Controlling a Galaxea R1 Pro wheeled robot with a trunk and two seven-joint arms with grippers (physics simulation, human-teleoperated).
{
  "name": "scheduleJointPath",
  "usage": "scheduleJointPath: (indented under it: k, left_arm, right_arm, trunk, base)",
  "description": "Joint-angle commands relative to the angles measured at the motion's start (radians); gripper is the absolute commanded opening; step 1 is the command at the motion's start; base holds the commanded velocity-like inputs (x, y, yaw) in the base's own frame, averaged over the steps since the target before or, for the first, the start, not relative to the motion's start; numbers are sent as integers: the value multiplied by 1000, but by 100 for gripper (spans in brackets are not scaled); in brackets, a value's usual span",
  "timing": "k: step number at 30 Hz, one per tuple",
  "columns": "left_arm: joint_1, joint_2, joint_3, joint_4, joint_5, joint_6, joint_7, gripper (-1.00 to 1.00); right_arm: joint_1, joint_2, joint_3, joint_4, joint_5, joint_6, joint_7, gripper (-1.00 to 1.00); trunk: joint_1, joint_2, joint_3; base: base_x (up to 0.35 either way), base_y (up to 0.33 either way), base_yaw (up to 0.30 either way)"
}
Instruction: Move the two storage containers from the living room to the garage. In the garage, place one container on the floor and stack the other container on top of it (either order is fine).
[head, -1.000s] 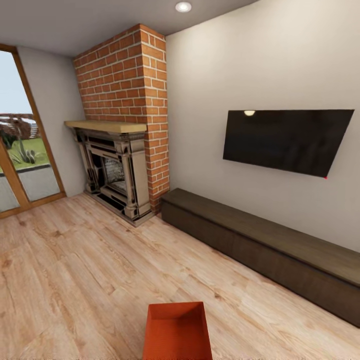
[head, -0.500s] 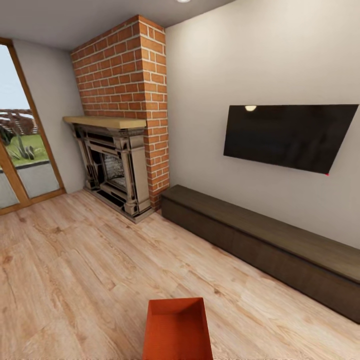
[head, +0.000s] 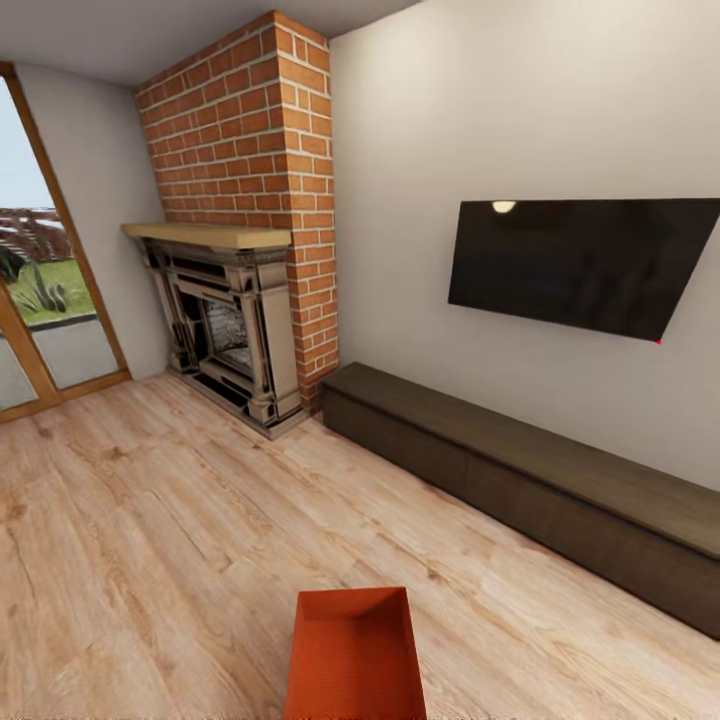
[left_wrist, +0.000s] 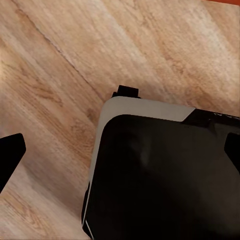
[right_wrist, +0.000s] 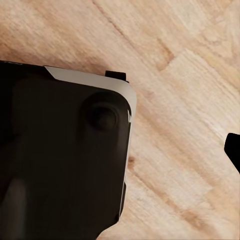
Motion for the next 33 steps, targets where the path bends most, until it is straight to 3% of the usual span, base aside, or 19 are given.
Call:
scheduleJointPath:
  k: [1, 33]
  left_arm:
    - [0, 0, -9, 0, 7, -2, 3, 100]
    - [0, 0, -8, 1, 7, -3, 2, 100]
  right_arm:
    - [-1, 0, 4, 3, 7, -5, -1, 100]
    - [-1, -2, 5, 3, 5, -6, -1, 100]
  trunk:
    - [0, -1, -3]
    - [0, -1, -54]
  base:
    - [0, 0, 0]
    - [0, 0, 0]
